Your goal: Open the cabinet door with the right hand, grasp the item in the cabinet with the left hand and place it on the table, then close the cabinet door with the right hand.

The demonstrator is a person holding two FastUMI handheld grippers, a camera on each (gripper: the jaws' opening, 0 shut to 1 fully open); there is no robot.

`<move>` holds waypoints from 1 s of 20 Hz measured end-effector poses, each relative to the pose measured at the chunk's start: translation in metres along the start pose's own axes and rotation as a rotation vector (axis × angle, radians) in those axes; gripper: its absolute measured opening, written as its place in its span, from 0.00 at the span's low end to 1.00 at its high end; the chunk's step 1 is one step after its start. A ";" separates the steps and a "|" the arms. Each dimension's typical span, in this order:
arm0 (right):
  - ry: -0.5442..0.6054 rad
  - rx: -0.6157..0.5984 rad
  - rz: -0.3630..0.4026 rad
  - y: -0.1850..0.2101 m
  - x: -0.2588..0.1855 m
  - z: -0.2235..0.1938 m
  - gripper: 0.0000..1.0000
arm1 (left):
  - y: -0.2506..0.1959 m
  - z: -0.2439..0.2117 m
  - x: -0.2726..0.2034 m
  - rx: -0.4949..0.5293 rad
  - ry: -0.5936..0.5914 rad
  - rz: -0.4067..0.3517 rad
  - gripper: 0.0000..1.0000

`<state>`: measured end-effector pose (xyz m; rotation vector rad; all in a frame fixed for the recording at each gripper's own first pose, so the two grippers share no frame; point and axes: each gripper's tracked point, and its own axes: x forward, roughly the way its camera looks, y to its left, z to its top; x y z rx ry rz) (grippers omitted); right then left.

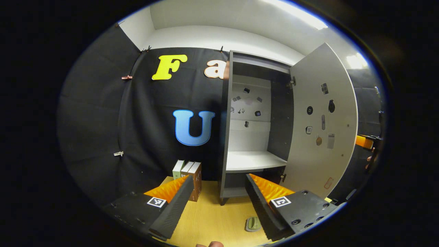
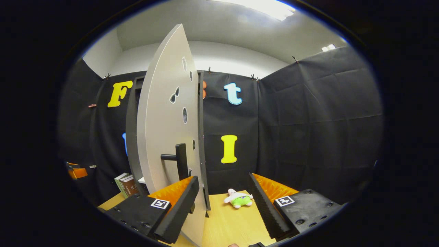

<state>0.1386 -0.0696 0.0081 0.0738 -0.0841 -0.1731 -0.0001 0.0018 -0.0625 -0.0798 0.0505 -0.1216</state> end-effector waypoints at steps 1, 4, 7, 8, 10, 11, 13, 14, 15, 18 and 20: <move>0.001 0.003 0.010 0.004 0.000 0.000 0.95 | 0.001 0.000 -0.001 0.001 -0.001 0.000 0.95; 0.008 0.021 0.049 0.019 0.000 -0.002 0.95 | 0.005 0.002 -0.002 -0.006 -0.006 -0.004 0.95; 0.016 0.036 0.096 0.034 -0.001 -0.003 0.95 | 0.011 0.002 -0.004 -0.004 -0.008 -0.001 0.95; 0.019 0.043 0.112 0.041 -0.002 -0.003 0.95 | 0.012 0.003 -0.005 -0.002 -0.008 0.000 0.95; 0.023 0.054 0.146 0.055 -0.002 -0.005 0.95 | 0.015 0.002 -0.005 -0.001 -0.007 0.003 0.95; 0.025 0.059 0.162 0.060 -0.001 -0.006 0.95 | 0.016 0.001 -0.004 -0.003 -0.007 0.003 0.95; 0.029 0.069 0.193 0.071 0.000 -0.007 0.95 | 0.017 0.001 -0.004 -0.008 -0.006 0.004 0.97; 0.031 0.074 0.207 0.076 0.000 -0.007 0.95 | 0.020 0.002 -0.004 -0.008 -0.008 0.006 0.95; 0.033 0.080 0.225 0.079 0.000 -0.007 0.95 | 0.021 0.002 -0.004 -0.006 -0.009 0.007 0.95; 0.039 0.103 0.306 0.100 -0.005 -0.005 0.97 | 0.026 0.003 -0.003 -0.004 -0.009 0.013 0.95; 0.039 0.095 0.337 0.108 -0.007 -0.004 0.97 | 0.028 0.003 -0.003 -0.008 -0.010 0.017 0.95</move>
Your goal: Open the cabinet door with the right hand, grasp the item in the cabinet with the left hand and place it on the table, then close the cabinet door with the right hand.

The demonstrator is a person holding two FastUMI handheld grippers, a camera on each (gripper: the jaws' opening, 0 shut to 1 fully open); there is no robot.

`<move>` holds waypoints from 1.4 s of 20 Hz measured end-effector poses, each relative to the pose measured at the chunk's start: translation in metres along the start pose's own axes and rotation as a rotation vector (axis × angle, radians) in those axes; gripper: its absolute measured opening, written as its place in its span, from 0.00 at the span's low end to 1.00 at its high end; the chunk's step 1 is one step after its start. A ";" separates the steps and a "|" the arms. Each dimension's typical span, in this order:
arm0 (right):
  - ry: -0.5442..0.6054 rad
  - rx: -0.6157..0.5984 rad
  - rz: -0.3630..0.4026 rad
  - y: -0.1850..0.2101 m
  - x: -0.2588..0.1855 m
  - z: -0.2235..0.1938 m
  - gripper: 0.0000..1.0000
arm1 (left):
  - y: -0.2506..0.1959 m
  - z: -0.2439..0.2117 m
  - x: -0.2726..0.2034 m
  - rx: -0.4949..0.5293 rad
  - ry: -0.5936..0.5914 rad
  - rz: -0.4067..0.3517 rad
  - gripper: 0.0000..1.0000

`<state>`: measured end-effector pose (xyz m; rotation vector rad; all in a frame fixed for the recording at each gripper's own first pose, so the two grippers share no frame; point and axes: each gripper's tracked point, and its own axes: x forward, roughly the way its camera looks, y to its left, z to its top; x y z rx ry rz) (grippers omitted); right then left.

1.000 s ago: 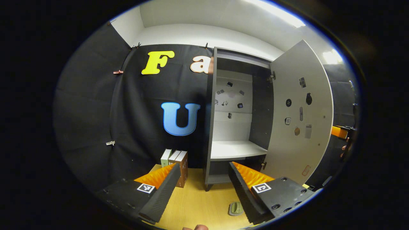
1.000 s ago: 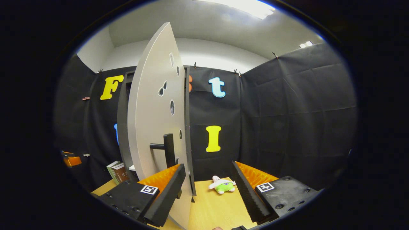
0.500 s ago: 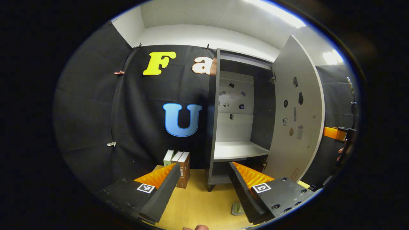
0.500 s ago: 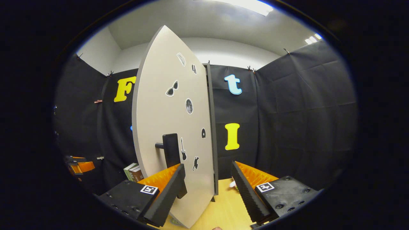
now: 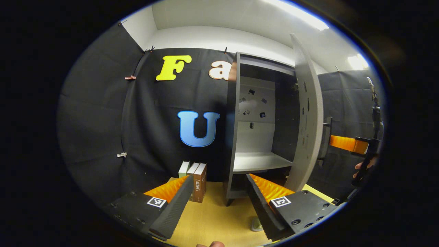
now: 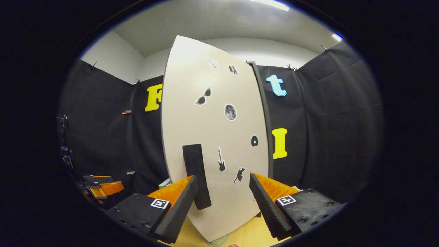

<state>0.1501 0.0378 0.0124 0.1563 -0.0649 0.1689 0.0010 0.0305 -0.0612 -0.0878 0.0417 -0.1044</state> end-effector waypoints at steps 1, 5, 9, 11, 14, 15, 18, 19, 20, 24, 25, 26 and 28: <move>0.000 -0.008 0.010 0.002 0.001 0.000 0.97 | 0.001 0.001 0.000 -0.002 -0.001 0.002 0.95; 0.009 -0.012 0.032 0.007 0.001 -0.002 0.97 | 0.001 0.004 0.001 0.001 -0.008 0.003 0.95; 0.014 -0.010 0.029 0.006 -0.001 -0.002 0.97 | -0.005 0.008 -0.002 0.005 -0.017 0.002 0.95; 0.011 -0.010 0.025 0.005 -0.002 -0.001 0.97 | -0.010 0.011 -0.003 0.011 -0.021 -0.002 0.95; 0.015 -0.012 0.016 0.002 -0.004 -0.001 0.98 | -0.018 0.016 -0.005 0.021 -0.025 -0.008 0.95; 0.016 -0.009 0.015 0.002 -0.006 -0.001 0.97 | -0.020 0.017 -0.006 0.023 -0.028 -0.009 0.95; 0.014 -0.004 0.001 -0.001 -0.008 0.000 0.97 | -0.027 0.024 -0.009 0.032 -0.038 -0.010 0.95; 0.011 -0.007 -0.005 -0.003 -0.008 0.001 0.97 | -0.028 0.026 -0.009 0.035 -0.042 -0.008 0.95; 0.009 -0.014 -0.013 -0.006 -0.009 0.001 0.97 | -0.029 0.029 -0.010 0.037 -0.047 -0.007 0.95; 0.017 -0.044 -0.038 -0.015 -0.013 0.001 0.97 | -0.039 0.037 -0.010 0.049 -0.066 -0.008 0.93; 0.017 -0.045 -0.042 -0.016 -0.014 0.001 0.97 | -0.041 0.038 -0.010 0.054 -0.070 -0.008 0.93; 0.017 -0.048 -0.047 -0.018 -0.014 0.001 0.97 | -0.044 0.040 -0.010 0.058 -0.073 -0.007 0.95; 0.025 -0.065 -0.069 -0.024 -0.016 -0.001 0.97 | -0.049 0.041 -0.010 0.063 -0.081 -0.005 0.95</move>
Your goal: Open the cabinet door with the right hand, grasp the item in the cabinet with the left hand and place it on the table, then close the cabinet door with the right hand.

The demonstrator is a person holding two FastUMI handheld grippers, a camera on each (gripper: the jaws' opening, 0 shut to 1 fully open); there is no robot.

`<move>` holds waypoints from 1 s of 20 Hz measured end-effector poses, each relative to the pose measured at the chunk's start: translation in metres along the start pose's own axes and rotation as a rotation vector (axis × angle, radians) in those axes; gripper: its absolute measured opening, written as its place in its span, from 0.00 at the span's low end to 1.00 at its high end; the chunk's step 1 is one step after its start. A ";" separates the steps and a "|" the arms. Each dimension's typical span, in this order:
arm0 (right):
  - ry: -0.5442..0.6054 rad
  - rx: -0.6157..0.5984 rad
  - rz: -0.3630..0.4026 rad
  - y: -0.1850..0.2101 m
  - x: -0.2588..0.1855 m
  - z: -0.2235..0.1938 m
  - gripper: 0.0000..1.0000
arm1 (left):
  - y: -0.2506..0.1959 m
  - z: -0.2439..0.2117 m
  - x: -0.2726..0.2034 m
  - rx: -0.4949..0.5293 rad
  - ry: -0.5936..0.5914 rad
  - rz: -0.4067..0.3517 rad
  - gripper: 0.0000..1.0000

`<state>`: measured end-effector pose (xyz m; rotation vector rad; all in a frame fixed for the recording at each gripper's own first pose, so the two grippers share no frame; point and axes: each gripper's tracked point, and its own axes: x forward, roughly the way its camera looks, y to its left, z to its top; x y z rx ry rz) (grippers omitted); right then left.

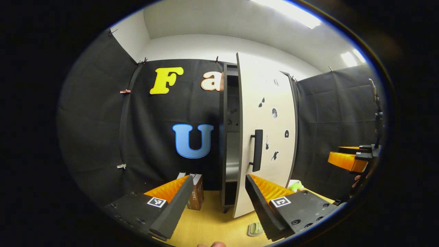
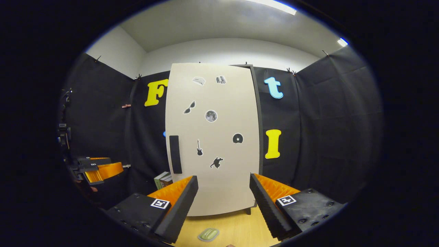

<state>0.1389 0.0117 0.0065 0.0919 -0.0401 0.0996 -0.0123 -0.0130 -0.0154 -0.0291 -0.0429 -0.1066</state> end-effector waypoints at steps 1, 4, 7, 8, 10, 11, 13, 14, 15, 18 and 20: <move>0.008 -0.008 -0.012 -0.003 -0.002 -0.001 0.97 | -0.003 0.001 0.001 0.004 -0.002 0.000 0.95; 0.020 -0.029 -0.039 -0.011 -0.006 -0.003 0.97 | -0.008 0.004 0.002 0.019 -0.013 0.003 0.95; 0.018 -0.034 -0.053 -0.015 -0.006 -0.002 0.97 | -0.014 0.004 0.004 0.035 -0.017 0.001 0.95; 0.022 -0.037 -0.057 -0.017 -0.007 -0.003 0.97 | -0.016 0.005 0.005 0.042 -0.018 0.001 0.95; 0.023 -0.037 -0.062 -0.019 -0.008 -0.003 0.97 | -0.022 0.003 0.009 0.050 -0.011 -0.005 0.95; 0.024 -0.033 -0.066 -0.019 -0.008 -0.004 0.97 | -0.026 0.000 0.011 0.049 -0.007 -0.012 0.95; 0.030 -0.030 -0.064 -0.019 -0.008 -0.006 0.97 | -0.032 -0.005 0.015 0.049 0.002 -0.017 0.95; 0.035 -0.031 -0.062 -0.019 -0.008 -0.006 0.97 | -0.033 -0.006 0.017 0.054 0.005 -0.015 0.95; 0.039 -0.032 -0.061 -0.019 -0.010 -0.007 0.97 | -0.033 -0.008 0.019 0.062 0.005 -0.011 0.95; 0.034 -0.037 -0.070 -0.023 -0.010 -0.006 0.98 | -0.039 -0.005 0.026 0.073 -0.006 -0.018 0.95; 0.020 -0.039 -0.079 -0.024 -0.008 -0.004 0.97 | -0.042 -0.003 0.029 0.076 -0.010 -0.029 0.95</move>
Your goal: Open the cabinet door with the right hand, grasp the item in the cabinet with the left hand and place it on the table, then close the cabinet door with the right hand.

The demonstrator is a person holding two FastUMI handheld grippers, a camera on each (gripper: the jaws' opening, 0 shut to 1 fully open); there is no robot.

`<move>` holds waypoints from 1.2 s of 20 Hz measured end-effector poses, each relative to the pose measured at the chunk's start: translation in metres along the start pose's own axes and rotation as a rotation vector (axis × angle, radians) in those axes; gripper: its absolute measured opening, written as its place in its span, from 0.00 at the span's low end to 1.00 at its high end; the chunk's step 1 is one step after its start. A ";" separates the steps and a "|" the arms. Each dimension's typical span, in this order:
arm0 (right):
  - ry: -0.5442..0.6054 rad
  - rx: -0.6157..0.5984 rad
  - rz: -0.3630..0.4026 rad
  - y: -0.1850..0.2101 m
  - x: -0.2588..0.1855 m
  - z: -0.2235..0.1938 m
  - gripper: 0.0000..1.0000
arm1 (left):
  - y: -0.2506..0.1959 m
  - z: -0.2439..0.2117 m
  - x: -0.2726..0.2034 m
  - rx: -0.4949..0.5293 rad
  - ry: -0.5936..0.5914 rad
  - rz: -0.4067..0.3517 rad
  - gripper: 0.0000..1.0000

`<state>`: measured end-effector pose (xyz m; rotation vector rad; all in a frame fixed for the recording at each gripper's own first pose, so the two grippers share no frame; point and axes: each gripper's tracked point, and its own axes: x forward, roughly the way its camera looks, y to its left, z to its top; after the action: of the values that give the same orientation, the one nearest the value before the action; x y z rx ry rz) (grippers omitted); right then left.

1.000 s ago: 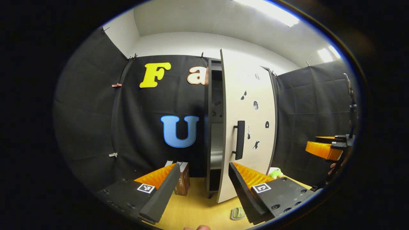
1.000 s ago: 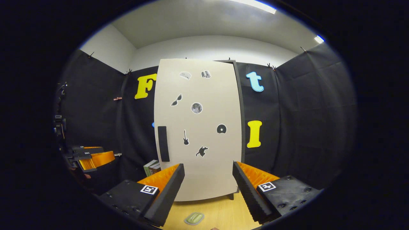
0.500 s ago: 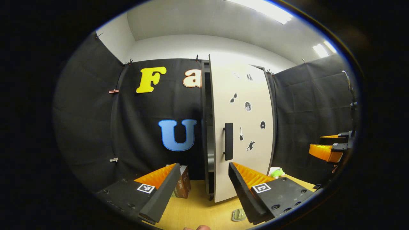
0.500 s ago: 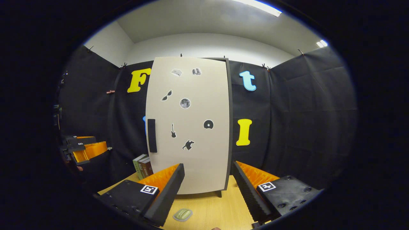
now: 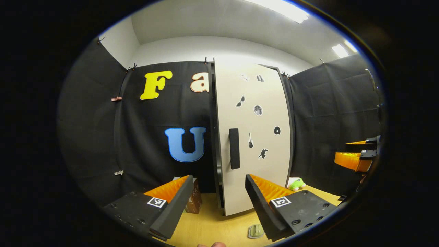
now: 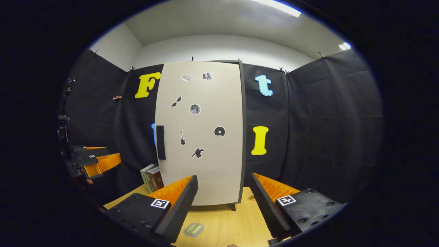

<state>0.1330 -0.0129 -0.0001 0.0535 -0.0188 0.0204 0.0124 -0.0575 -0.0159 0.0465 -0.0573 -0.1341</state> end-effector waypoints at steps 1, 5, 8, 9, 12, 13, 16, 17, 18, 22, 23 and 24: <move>-0.001 0.001 -0.006 -0.001 0.002 0.000 0.98 | 0.000 0.001 0.001 0.006 -0.004 -0.002 0.95; 0.005 0.013 -0.015 -0.001 0.000 -0.001 0.97 | -0.006 -0.007 0.005 -0.013 0.013 -0.021 0.95; 0.001 -0.002 -0.020 -0.004 0.002 0.000 0.97 | -0.005 -0.005 0.006 -0.009 0.011 -0.019 0.95; 0.002 -0.004 -0.020 -0.004 0.001 -0.001 0.97 | -0.006 -0.005 0.008 -0.012 0.010 -0.021 0.95; -0.001 -0.001 -0.027 -0.005 0.001 -0.001 0.97 | -0.008 -0.004 0.008 -0.011 0.005 -0.025 0.95; -0.001 0.000 -0.028 -0.005 0.001 -0.001 0.97 | -0.008 -0.004 0.008 -0.008 0.005 -0.023 0.95; 0.001 -0.005 -0.025 -0.005 0.000 -0.001 0.97 | -0.010 -0.005 0.007 -0.019 0.010 -0.022 0.95; 0.003 -0.005 -0.026 -0.006 0.000 -0.001 0.97 | -0.011 -0.006 0.006 -0.024 0.015 -0.021 0.95; 0.001 -0.001 -0.027 -0.006 -0.001 -0.001 0.97 | -0.012 -0.007 0.005 -0.027 0.018 -0.021 0.95; -0.001 0.008 -0.031 -0.006 0.000 -0.001 0.97 | -0.010 -0.006 0.005 -0.017 0.020 -0.018 0.95; 0.000 0.007 -0.030 -0.005 0.000 -0.001 0.97 | -0.010 -0.007 0.005 -0.019 0.018 -0.016 0.95; 0.002 0.007 -0.028 -0.005 -0.001 -0.002 0.97 | -0.011 -0.006 0.004 -0.020 0.017 -0.017 0.95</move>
<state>0.1326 -0.0180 -0.0022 0.0609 -0.0156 -0.0078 0.0156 -0.0684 -0.0223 0.0278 -0.0381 -0.1513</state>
